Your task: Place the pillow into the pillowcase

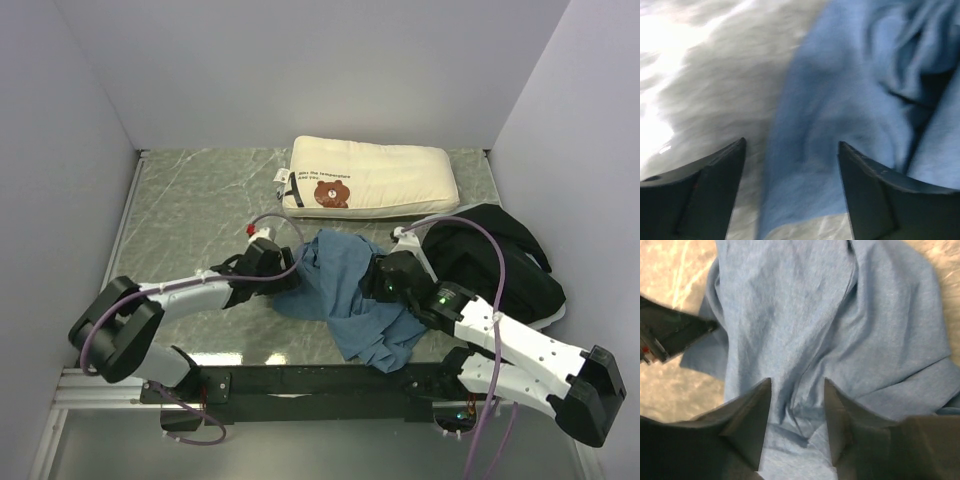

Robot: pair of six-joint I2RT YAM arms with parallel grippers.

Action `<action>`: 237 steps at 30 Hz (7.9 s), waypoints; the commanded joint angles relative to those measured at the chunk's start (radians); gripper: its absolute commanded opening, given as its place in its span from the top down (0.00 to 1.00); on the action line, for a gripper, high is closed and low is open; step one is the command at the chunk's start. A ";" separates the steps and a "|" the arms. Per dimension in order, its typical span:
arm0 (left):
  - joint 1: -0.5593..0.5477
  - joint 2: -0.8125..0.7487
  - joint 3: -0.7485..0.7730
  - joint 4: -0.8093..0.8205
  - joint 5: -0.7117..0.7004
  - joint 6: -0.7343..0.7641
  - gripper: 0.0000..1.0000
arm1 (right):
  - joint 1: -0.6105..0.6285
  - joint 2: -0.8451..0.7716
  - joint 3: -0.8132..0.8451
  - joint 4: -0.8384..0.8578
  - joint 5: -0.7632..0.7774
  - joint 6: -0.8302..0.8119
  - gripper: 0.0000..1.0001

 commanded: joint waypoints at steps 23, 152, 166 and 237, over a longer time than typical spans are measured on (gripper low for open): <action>0.000 0.063 0.209 -0.156 -0.262 -0.128 0.99 | 0.054 -0.047 -0.044 -0.044 -0.030 0.030 1.00; -0.150 -0.030 0.375 -0.368 -0.339 0.022 0.99 | -0.024 0.653 0.150 0.419 -0.233 -0.008 0.35; 0.291 -0.188 0.295 -0.362 -0.209 0.097 0.99 | 0.274 0.559 0.124 0.341 -0.299 0.052 0.96; 0.253 -0.338 0.152 -0.350 0.040 0.061 0.99 | -0.279 0.683 1.403 -0.322 -0.189 -0.399 1.00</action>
